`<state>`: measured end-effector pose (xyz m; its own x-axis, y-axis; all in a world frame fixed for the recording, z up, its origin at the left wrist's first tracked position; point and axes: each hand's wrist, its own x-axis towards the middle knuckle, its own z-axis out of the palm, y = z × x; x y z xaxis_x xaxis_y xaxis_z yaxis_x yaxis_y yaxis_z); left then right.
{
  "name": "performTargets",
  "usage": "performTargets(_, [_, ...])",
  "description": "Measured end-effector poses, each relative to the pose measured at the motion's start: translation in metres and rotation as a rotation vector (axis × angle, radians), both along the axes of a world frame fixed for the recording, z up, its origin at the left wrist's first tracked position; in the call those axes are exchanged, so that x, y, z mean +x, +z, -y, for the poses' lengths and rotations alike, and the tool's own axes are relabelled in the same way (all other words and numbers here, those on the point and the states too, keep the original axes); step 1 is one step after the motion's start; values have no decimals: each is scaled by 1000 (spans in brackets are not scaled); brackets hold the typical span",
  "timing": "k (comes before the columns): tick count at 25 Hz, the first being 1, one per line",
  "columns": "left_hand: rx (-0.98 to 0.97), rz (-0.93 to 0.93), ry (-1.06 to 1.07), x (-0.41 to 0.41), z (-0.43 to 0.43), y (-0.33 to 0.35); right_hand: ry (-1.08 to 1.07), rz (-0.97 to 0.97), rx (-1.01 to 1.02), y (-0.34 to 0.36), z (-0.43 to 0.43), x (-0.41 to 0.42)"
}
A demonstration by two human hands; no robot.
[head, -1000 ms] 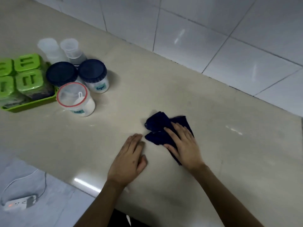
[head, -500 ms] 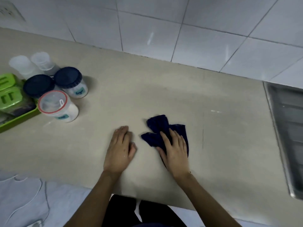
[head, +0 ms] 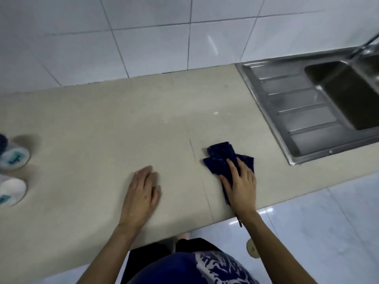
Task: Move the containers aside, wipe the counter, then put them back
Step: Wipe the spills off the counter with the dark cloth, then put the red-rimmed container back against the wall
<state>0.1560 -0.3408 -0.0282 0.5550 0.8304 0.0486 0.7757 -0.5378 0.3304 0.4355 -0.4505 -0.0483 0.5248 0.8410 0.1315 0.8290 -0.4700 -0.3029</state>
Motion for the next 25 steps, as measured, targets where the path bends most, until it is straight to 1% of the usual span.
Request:
performTargets(2, [-21,-9,-6,-1,2,-3,-146,-22,6,1,9,20])
performTargets(3, [-29,-16,-11,-3,2,-5,-185,-18,5,1,9,23])
performTargets(5, [-36,-17,-6,-8,4,-9,-187,17,4,1,7,22])
performTargets(7, [-33,4,13,-16,5,-9,-109,93,22,1,3,16])
performTargets(8, [-24,9,23,-22,5,-9,-35,131,50,0,-1,11])
performTargets(10, [-6,20,83,-43,3,-8,223,162,101,-2,-21,-19])
performTargets(13, [8,48,245,-86,3,-10,681,37,141,-4,-62,-93])
performTargets(15, [21,42,391,-127,2,-8,905,-44,115,-3,-91,-150])
performTargets(16, [16,31,419,-138,-2,-9,949,-57,99,-1,-97,-162])
performTargets(19, [-10,19,665,-199,-9,-9,1197,-102,37,4,-131,-222])
performTargets(21, [2,40,768,-227,-13,-12,1315,-105,5,11,-159,-258])
performTargets(23, [25,84,838,-242,-18,-15,1361,-129,-14,20,-186,-297])
performTargets(25, [32,153,883,-247,-17,-17,1304,-193,-22,30,-208,-338])
